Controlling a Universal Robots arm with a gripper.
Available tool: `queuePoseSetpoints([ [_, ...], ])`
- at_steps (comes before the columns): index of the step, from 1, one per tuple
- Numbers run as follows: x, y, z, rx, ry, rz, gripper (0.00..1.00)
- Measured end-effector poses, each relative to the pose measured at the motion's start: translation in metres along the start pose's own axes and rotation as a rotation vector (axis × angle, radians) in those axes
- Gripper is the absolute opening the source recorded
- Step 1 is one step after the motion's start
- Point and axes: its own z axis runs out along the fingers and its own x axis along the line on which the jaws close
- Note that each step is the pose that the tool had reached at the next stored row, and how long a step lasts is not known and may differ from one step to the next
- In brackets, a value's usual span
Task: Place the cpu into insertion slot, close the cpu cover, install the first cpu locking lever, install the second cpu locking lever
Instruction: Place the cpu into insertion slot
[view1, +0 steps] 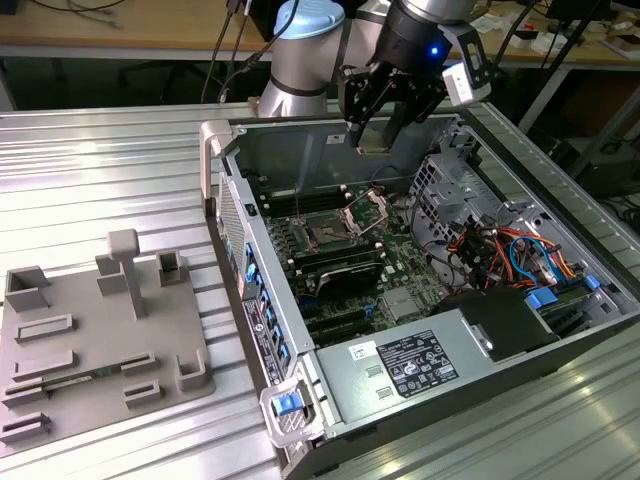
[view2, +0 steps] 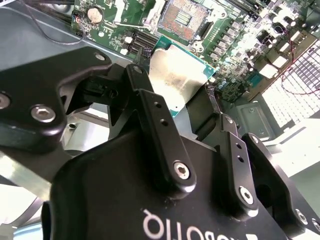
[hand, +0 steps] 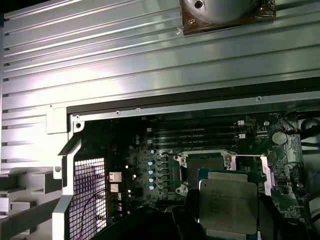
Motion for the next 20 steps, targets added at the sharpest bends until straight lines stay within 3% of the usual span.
queuePoseSetpoints([
  [20,0.0032,-0.0004,0.0010,-0.0007,-0.0035,0.038,0.55],
])
